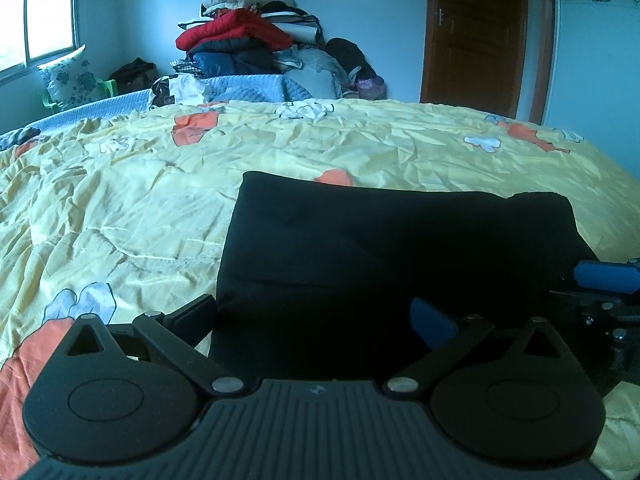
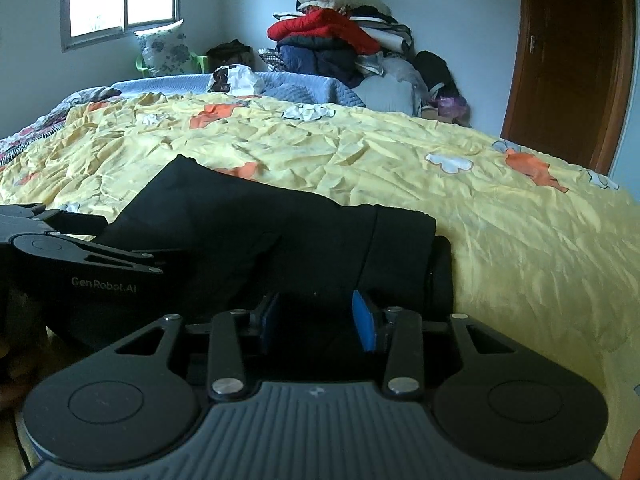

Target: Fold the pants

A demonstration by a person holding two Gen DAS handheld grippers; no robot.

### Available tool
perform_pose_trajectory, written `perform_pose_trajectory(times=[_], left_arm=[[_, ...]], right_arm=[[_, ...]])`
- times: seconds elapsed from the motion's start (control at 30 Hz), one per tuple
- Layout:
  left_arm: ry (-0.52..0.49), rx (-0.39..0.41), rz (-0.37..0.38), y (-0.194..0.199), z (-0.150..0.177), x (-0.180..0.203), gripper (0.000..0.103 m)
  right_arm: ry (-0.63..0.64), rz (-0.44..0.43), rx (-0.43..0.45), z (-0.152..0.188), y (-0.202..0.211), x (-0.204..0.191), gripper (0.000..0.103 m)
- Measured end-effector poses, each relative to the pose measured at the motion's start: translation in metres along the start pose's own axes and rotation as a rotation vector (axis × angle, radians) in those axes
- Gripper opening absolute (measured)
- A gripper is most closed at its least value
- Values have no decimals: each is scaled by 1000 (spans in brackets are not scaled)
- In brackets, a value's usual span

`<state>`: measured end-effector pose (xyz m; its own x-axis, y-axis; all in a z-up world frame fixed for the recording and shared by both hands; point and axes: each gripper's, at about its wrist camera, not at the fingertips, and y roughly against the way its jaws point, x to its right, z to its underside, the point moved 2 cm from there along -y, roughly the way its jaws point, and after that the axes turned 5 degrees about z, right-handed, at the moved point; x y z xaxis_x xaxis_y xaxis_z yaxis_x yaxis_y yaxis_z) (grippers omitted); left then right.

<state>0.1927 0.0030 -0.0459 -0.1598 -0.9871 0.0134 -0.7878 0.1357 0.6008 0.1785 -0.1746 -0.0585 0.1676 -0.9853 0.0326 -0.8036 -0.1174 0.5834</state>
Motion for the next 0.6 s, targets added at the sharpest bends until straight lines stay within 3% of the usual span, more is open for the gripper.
perform_pose_trajectory(times=[0.33, 0.43, 0.6], left_arm=[[13, 1, -9, -1, 1, -2, 103], [13, 3, -13, -1, 1, 0, 103], [24, -5, -3, 6, 0, -2, 103]], right_arm=[[-8, 4, 15, 1, 19, -9, 40], [30, 37, 6, 6, 5, -11, 48], [-66, 34, 11, -3, 18, -5, 49]])
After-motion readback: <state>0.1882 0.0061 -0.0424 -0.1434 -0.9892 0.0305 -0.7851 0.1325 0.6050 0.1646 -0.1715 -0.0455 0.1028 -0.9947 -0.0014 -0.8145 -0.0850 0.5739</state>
